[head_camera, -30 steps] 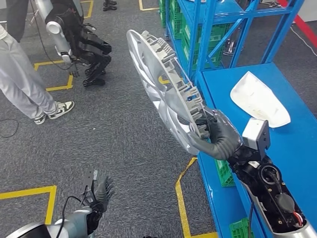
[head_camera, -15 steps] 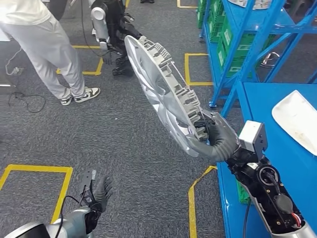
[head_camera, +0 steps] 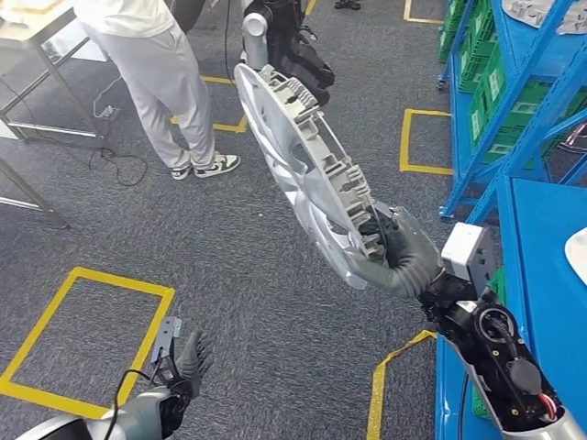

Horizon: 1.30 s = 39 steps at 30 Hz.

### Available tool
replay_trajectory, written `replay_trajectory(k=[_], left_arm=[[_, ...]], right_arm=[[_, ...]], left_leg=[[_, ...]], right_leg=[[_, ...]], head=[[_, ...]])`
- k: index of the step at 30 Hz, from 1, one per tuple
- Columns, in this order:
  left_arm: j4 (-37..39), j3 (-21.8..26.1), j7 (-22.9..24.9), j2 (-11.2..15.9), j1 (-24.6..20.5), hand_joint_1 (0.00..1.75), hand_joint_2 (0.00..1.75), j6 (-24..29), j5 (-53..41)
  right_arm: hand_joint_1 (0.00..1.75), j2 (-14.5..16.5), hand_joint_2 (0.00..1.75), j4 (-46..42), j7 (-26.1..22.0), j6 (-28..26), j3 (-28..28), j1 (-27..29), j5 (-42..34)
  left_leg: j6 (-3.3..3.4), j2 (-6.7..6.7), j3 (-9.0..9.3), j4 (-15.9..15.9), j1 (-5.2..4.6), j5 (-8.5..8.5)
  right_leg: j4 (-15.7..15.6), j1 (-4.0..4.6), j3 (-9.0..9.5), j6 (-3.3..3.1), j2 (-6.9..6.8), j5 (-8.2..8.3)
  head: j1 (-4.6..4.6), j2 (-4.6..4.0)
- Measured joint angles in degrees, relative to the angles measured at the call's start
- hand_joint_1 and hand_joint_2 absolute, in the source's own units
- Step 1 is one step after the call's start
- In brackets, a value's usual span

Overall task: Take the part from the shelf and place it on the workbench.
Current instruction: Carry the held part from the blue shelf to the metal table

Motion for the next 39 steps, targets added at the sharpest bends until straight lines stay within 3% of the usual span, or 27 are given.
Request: replay_trajectory(k=[2, 3, 4, 5, 7, 9, 11, 13, 15, 17, 18, 19, 20, 21, 23, 25, 27, 28, 29, 31, 32, 33, 34, 35, 37, 39], left_arm=[[0.05, 0.00, 0.07, -0.03, -0.24, 0.00, 0.00, 0.46, -0.38], [0.05, 0.00, 0.13, -0.07, -0.21, 0.00, 0.00, 0.77, -0.65], [0.05, 0.00, 0.22, -0.11, -0.16, 0.00, 0.00, 1.07, -0.90], [0.05, 0.00, 0.32, -0.11, -0.14, 0.00, 0.00, 1.31, -1.11], [0.05, 0.00, 0.45, -0.04, -0.28, 0.00, 0.00, 1.44, -1.31], [0.05, 0.00, 0.56, -0.04, -0.49, 0.00, 0.00, 1.44, -1.39], [0.05, -0.01, 0.62, -0.06, -0.50, 0.00, 0.00, 1.25, -1.36], [0.05, -0.02, 0.61, -0.05, -0.36, 0.00, 0.00, 0.74, -1.02], [0.05, -0.02, 0.56, -0.04, -0.39, 0.00, 0.00, 0.24, -0.47], [0.05, -0.02, 0.48, -0.06, -0.45, 0.00, 0.00, 0.09, -0.12], [0.05, -0.01, 0.43, -0.08, -0.41, 0.00, 0.00, 0.13, -0.04], [0.05, -0.01, 0.40, -0.10, -0.36, 0.00, 0.00, 0.18, 0.01], [0.05, -0.01, 0.38, -0.12, -0.32, 0.00, 0.00, 0.21, 0.05], [0.05, -0.01, 0.36, -0.16, -0.30, 0.00, 0.00, 0.23, 0.08], [0.05, -0.02, 0.34, -0.30, -0.37, 0.00, 0.00, 0.24, 0.09], [0.07, -0.02, 0.34, -0.38, -0.39, 0.00, 0.00, 0.26, 0.10], [0.09, -0.02, 0.34, -0.22, -0.16, 0.00, 0.00, 0.27, 0.11], [0.10, -0.02, 0.30, -0.17, -0.05, 0.00, 0.00, 0.27, 0.11], [0.11, -0.02, 0.26, -0.07, -0.06, 0.00, 0.00, 0.27, 0.14], [0.13, -0.02, 0.16, 0.01, -0.29, 0.00, 0.00, 0.28, 0.19], [0.13, -0.02, 0.15, 0.05, -0.37, 0.00, 0.00, 0.30, 0.21], [0.14, -0.02, 0.14, 0.01, -0.34, 0.00, 0.00, 0.30, 0.19], [0.14, -0.02, 0.14, -0.04, -0.26, 0.00, 0.00, 0.30, 0.16], [0.14, -0.02, 0.14, -0.05, -0.19, 0.00, 0.00, 0.30, 0.13], [0.14, -0.02, 0.14, 0.00, -0.24, 0.00, 0.00, 0.30, 0.08], [0.14, -0.02, 0.15, 0.02, -0.45, 0.00, 0.00, 0.30, -0.01]], right_arm=[[1.75, 0.02, 1.75, -0.03, 0.07, 0.05, 0.02, -0.17, -0.01], [1.75, 0.02, 1.75, -0.02, 0.14, 0.08, 0.02, -0.11, -0.01], [1.75, 0.02, 1.75, -0.02, 0.22, 0.13, 0.03, 0.00, -0.01], [1.75, 0.02, 1.75, -0.02, 0.27, 0.21, 0.04, 0.11, -0.01], [1.75, 0.05, 1.75, -0.04, 0.28, 0.39, 0.05, 0.16, -0.01], [1.75, 0.09, 1.75, -0.10, 0.26, 0.50, 0.04, 0.07, -0.01], [1.75, 0.13, 1.75, -0.21, 0.21, 0.66, 0.03, -0.02, -0.01], [1.75, 0.21, 1.75, -0.31, 0.12, 0.99, 0.03, -0.05, -0.01], [1.75, 0.27, 1.75, -0.37, -0.03, 1.33, 0.03, -0.08, -0.01], [1.75, 0.28, 1.75, -0.37, -0.16, 1.53, 0.05, 0.01, 0.01], [1.75, 0.28, 1.75, -0.36, -0.17, 1.59, 0.06, 0.10, 0.03], [1.75, 0.28, 1.75, -0.34, -0.17, 1.67, 0.07, 0.18, 0.08], [1.75, 0.28, 1.75, -0.34, -0.19, 1.76, 0.08, 0.23, 0.14], [1.75, 0.28, 1.75, -0.34, -0.22, 1.87, 0.07, 0.20, 0.19], [1.75, 0.28, 1.75, -0.34, -0.37, 2.14, 0.07, -0.01, 0.26], [1.75, 0.30, 1.75, -0.33, -0.54, 2.36, 0.08, -0.24, 0.35], [1.75, 0.38, 1.75, -0.32, -0.60, 2.46, 0.08, -0.41, 0.52], [1.75, 0.47, 1.75, -0.31, -0.61, 2.53, 0.08, -0.47, 0.60], [1.75, 0.60, 1.75, -0.30, -0.67, 2.59, 0.08, -0.59, 0.64], [1.75, 0.79, 1.75, -0.28, -0.93, 2.72, 0.07, -0.90, 0.65], [1.75, 0.83, 1.75, -0.26, -1.04, 2.76, 0.07, -1.01, 0.64], [1.75, 0.83, 1.75, -0.22, -1.10, 2.81, 0.07, -1.02, 0.65], [1.75, 0.83, 1.75, -0.15, -1.10, 2.87, 0.08, -0.99, 0.66], [1.75, 0.83, 1.75, -0.08, -1.08, 2.92, 0.09, -0.96, 0.67], [1.75, 0.85, 1.75, 0.01, -1.09, 2.97, 0.09, -1.02, 0.68], [1.75, 0.86, 1.75, 0.01, -1.12, 2.99, 0.05, -1.28, 0.63]], left_leg=[[-0.46, 2.90, -4.23, 8.01, 0.21, -3.11], [-0.58, 3.55, -5.52, 10.24, 0.37, -3.42], [-0.67, 3.96, -5.66, 10.15, 0.52, -2.65], [-0.71, 4.42, -4.49, 7.62, 0.64, -0.96], [-0.59, 6.31, -0.18, -0.65, 0.55, 2.59], [0.08, 7.36, 2.25, -5.32, 0.21, 3.79], [0.91, 6.32, 2.35, -5.65, 0.07, 3.54], [1.57, 5.13, 2.65, -5.74, 0.33, 3.46], [2.19, 4.09, 2.94, -5.87, 0.62, 3.48], [2.51, 2.81, 2.97, -5.85, 0.53, 3.44], [2.53, 2.03, 2.99, -5.83, 0.45, 3.42], [2.55, 1.16, 3.02, -5.79, 0.39, 3.41], [2.53, 0.31, 3.08, -5.75, 0.36, 3.40], [2.49, -0.55, 3.13, -5.68, 0.36, 3.37], [2.23, -2.10, 2.96, -5.47, 0.36, 3.38], [1.59, -3.51, 2.40, -5.41, 0.56, 3.68], [0.80, -4.81, 2.04, -5.64, 0.69, 4.03], [0.46, -4.16, 1.81, -5.27, 0.55, 3.76], [0.16, -2.59, 1.08, -3.82, 0.39, 2.87], [-0.37, 1.89, -2.18, 2.82, 0.31, -0.49], [-0.60, 3.21, -4.32, 7.04, 0.47, -2.22], [-0.80, 3.78, -5.96, 10.21, 0.62, -3.18], [-0.94, 3.99, -6.56, 11.30, 0.75, -3.09], [-1.03, 4.18, -5.90, 10.02, 0.84, -1.99], [-0.96, 5.87, -1.44, 1.77, 0.84, 1.61], [-0.23, 7.65, 2.10, -4.68, 0.47, 3.55]], right_leg=[[0.02, 0.22, 0.03, -0.11, -1.57, -0.11], [0.06, 0.26, 0.04, -0.12, -2.37, -0.21], [0.11, 0.27, 0.06, -0.10, -3.17, -0.34], [0.20, 0.23, 0.11, 0.00, -3.91, -0.49], [0.47, 0.34, 0.28, 0.44, -5.17, -0.94], [0.67, 0.68, 0.52, 1.09, -6.21, -1.46], [0.62, 0.86, 0.94, 1.69, -7.25, -1.88], [1.66, 0.63, 0.81, 2.29, -6.24, -3.02], [7.10, 0.43, -1.53, 2.61, -3.22, -6.12], [15.69, 0.48, -5.62, 2.64, -1.48, -9.58], [18.50, 0.52, -7.16, 2.61, -1.26, -10.16], [19.01, 0.53, -7.70, 2.49, -1.14, -9.50], [17.09, 0.54, -7.13, 2.29, -0.96, -7.75], [13.28, 0.53, -5.66, 2.00, -0.32, -5.26], [5.36, 0.34, -2.34, 1.43, 2.52, -1.64], [1.87, 0.30, -0.68, 1.20, 4.08, -1.01], [1.11, 0.18, -0.08, 0.98, 2.73, -0.99], [0.70, 0.00, 0.23, 0.74, 1.93, -0.82], [0.29, -0.17, 0.52, 0.46, 1.09, -0.65], [-0.12, -0.08, 0.80, 0.08, -0.53, -0.52], [-0.13, 0.04, 0.80, -0.01, -1.38, -0.55], [-0.12, 0.12, 0.80, -0.02, -2.23, -0.61], [-0.12, 0.14, 0.81, 0.01, -3.07, -0.69], [-0.11, 0.13, 0.84, 0.08, -3.87, -0.77], [-0.07, 0.20, 1.06, 0.46, -5.27, -1.06], [0.05, 0.58, 1.26, 1.04, -6.33, -1.45]], head=[[-0.46, 0.00], [-0.50, 0.00], [-0.56, 0.00], [-0.67, 0.00], [-0.99, 0.00], [-1.05, 0.00], [-0.67, 0.00], [-0.30, 0.00], [0.18, 0.00], [0.57, 0.00], [0.65, 0.00], [0.67, 0.00], [0.70, 0.00], [0.75, 0.00], [0.84, 0.00], [0.87, 0.00], [0.89, 0.00], [0.77, 0.00], [0.46, 0.00], [-0.26, 0.00], [-0.49, 0.00], [-0.56, 0.00], [-0.61, 0.00], [-0.70, 0.00], [-1.02, 0.00], [-1.27, 0.00]])
